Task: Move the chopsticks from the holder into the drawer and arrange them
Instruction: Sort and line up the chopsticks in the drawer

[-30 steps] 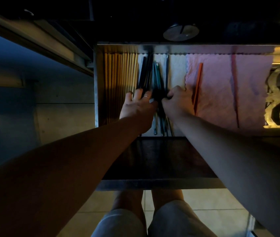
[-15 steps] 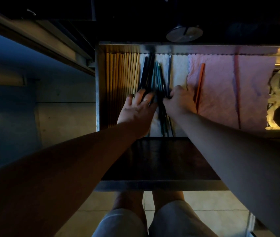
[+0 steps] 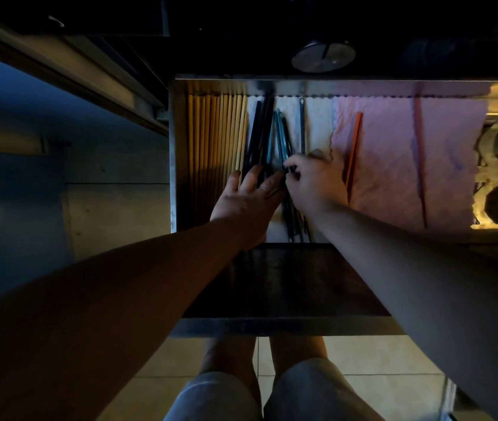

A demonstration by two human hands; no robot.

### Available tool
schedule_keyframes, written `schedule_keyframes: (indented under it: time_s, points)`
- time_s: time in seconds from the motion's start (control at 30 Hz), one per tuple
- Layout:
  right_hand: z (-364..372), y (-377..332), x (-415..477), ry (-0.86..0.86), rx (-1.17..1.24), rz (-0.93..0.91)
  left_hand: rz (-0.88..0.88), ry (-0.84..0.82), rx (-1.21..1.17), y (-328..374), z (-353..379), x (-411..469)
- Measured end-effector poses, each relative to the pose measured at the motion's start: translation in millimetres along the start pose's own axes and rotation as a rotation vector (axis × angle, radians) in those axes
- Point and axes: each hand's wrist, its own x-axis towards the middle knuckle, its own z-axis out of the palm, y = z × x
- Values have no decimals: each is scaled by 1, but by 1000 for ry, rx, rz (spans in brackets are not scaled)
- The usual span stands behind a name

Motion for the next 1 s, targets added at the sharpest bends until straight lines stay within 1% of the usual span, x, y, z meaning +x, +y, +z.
schedule_keyframes:
  time_s: [0.13, 0.27, 0.43, 0.53, 0.6, 0.7, 0.8, 0.93, 1.0]
  points:
    - [0, -2, 4, 45, -83, 31, -15, 75, -29, 0, 0, -2]
    - [-1, 5, 6, 17, -84, 103, -26, 68, -78, 2, 4, -2]
    - [8, -2, 7, 67, -131, 26, -49, 53, -140, 4, 4, -3]
    - [14, -12, 12, 26, -134, 92, -48, 53, -154, 2, 4, -3]
    - [15, -15, 16, 24, -169, 103, -54, 44, -169, 1, 4, -2]
    - [13, -13, 18, 23, -273, 71, -60, 20, -187, 2, 4, -3]
    - [8, -13, 16, 2, -319, 37, -58, 4, -200, 2, 3, -3]
    - [12, -15, 18, 5, -325, 60, -37, -14, -200, -1, 2, -4]
    - [12, -19, 23, -13, -265, 91, -17, -4, -188, -3, 2, -5]
